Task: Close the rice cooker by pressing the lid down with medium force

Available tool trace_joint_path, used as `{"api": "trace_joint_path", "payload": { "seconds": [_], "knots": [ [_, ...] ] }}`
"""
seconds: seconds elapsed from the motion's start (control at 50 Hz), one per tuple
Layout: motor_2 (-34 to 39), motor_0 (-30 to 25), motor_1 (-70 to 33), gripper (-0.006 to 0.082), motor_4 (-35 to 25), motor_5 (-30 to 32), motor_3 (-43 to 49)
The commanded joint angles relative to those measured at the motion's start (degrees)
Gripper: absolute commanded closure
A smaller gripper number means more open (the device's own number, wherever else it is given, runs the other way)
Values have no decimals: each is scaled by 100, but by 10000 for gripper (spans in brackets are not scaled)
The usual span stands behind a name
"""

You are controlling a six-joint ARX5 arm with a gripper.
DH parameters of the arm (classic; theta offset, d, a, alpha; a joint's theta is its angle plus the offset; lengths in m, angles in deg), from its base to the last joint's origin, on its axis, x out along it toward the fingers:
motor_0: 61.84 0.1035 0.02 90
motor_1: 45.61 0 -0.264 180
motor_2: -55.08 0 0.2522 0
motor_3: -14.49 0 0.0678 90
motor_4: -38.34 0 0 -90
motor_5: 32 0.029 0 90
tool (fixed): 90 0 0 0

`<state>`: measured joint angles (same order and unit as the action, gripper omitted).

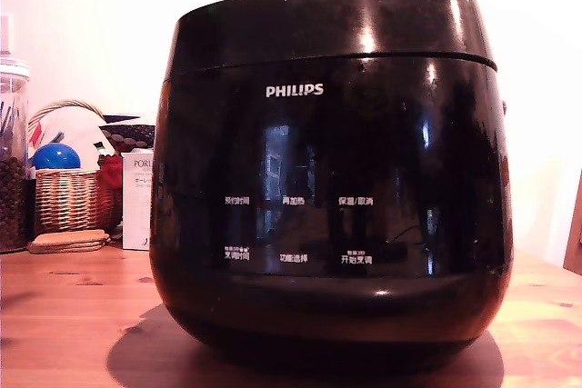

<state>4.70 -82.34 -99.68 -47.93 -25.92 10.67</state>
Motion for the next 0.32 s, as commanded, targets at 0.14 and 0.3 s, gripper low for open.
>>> {"api": "trace_joint_path", "payload": {
  "seconds": [0.14,0.3],
  "knots": [
    [66,612,92,791,-138,-4,-31],
    [66,713,92,791,-133,-4,-26]
  ]
}}
